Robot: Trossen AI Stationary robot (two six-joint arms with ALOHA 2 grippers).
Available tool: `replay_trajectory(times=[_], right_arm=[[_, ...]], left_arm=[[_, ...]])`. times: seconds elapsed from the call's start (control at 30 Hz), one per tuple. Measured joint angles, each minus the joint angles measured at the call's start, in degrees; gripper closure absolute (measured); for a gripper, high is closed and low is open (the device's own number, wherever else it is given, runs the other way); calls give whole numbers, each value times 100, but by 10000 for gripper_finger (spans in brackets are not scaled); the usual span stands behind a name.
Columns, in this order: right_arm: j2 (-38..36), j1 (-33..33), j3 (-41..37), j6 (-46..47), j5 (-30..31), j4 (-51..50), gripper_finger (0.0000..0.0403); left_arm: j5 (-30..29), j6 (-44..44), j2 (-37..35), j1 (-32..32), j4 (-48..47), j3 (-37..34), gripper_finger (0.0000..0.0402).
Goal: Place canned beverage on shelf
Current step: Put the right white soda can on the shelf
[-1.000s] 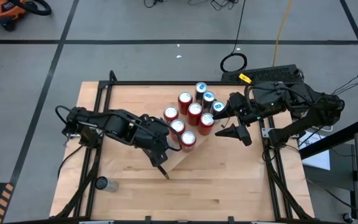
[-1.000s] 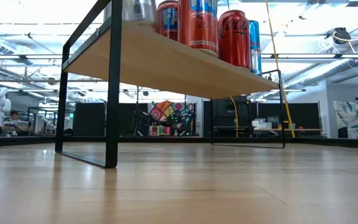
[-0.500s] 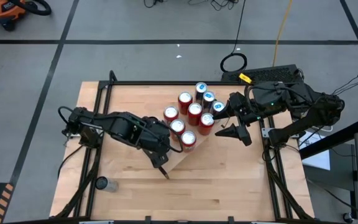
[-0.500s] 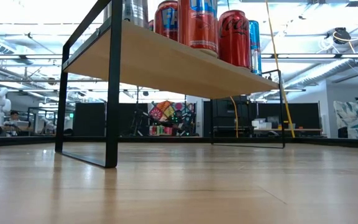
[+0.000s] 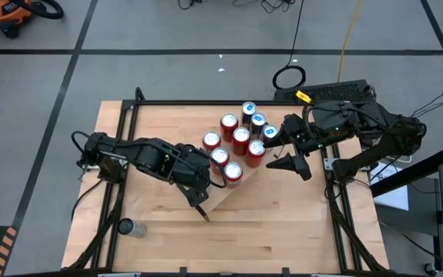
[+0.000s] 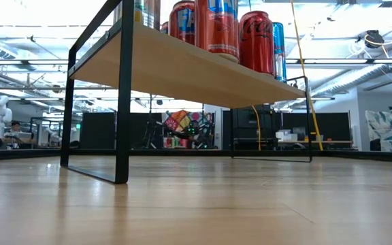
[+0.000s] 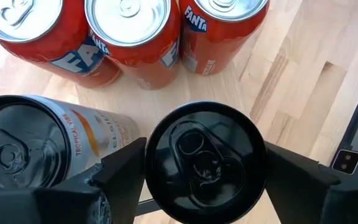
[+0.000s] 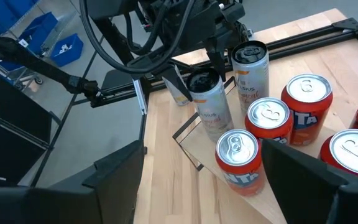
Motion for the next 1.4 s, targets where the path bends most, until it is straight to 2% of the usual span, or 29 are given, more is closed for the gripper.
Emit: replay_trajectory(times=[0.5,0.73,0.9,1.0,1.1,1.23,1.4], right_arm=[[45,2,0,-32,1,58,101],[433,434,-4,54,33,782,113],[958,985,-7,248,817,1197,167],[1339,1265,-7,301,1350,1440,218],[1807,1455,-7,776,1347,1687,275],[2425,1467,-13,1556,1291,2326,340],[2987,1536,-4,1126,2264,3109,396]], left_arm=[[179,-30,-194,2,-3,2,108],[194,-156,-620,0,-5,2,109],[166,-109,-1098,-102,-5,2,109],[-185,100,-1451,-292,-5,4,109],[-615,379,-1759,-525,-5,4,109],[-695,590,-2114,-740,-6,4,109],[-911,689,-2336,-1086,-7,4,109]])
